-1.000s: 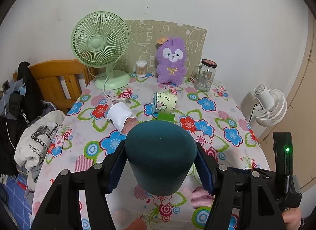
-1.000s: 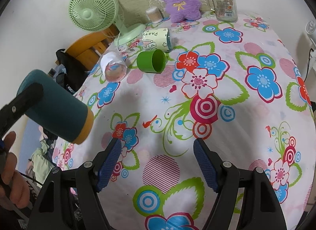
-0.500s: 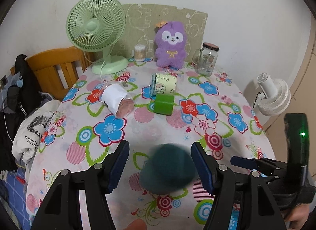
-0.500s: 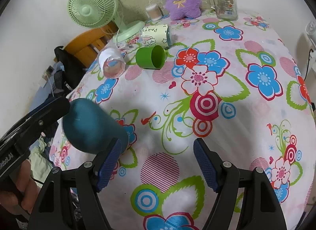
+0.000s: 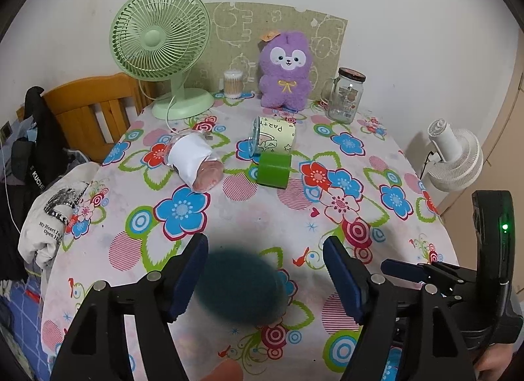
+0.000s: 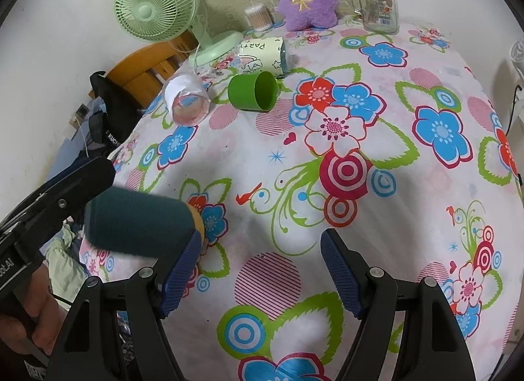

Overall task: Flip cup upside down
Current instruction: 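Lower the teal cup rim-down onto the tablecloth and open the right gripper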

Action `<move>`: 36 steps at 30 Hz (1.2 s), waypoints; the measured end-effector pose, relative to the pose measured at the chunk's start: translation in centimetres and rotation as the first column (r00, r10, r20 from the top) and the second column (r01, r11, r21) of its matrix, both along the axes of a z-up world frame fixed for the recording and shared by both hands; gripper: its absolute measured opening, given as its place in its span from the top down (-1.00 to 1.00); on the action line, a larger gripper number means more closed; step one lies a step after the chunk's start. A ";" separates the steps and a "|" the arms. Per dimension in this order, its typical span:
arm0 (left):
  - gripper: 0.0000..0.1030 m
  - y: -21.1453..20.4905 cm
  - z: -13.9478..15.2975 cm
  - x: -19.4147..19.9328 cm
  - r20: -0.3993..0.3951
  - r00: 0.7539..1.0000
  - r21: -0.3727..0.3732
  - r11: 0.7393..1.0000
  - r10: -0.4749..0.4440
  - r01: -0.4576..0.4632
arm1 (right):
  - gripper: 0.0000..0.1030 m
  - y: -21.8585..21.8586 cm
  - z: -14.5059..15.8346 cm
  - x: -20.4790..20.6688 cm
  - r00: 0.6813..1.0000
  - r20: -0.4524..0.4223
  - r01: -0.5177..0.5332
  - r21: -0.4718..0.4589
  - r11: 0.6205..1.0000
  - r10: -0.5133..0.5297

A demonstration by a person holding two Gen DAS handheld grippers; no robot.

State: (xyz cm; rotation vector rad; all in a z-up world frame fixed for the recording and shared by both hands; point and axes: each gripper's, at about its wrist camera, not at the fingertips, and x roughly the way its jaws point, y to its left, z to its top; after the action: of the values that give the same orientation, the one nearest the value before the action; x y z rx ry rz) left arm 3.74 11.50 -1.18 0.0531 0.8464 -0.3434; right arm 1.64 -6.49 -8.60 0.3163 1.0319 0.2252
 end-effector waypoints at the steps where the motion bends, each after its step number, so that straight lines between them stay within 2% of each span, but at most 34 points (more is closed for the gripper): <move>1: -0.46 0.0 0.0 0.0 0.000 1.000 0.001 1.000 -0.001 0.001 | -0.51 0.0 0.0 0.0 1.000 -0.001 0.001 0.000 1.000 -0.001; 25: -0.46 -0.2 0.5 -0.1 0.008 1.000 -0.006 1.000 -0.003 0.003 | -0.51 0.5 0.2 0.0 1.000 0.004 -0.014 -0.009 1.000 0.014; 36: -0.50 0.6 1.6 -0.5 0.035 0.999 -0.019 1.000 0.003 -0.002 | -0.53 1.2 1.7 -0.3 0.999 0.035 -0.012 -0.024 1.000 0.013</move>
State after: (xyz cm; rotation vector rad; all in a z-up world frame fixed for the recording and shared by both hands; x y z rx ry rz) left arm 3.28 12.09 0.42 0.0402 0.8082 -0.3475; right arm 1.36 -5.30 -6.91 0.2835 1.0017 0.2288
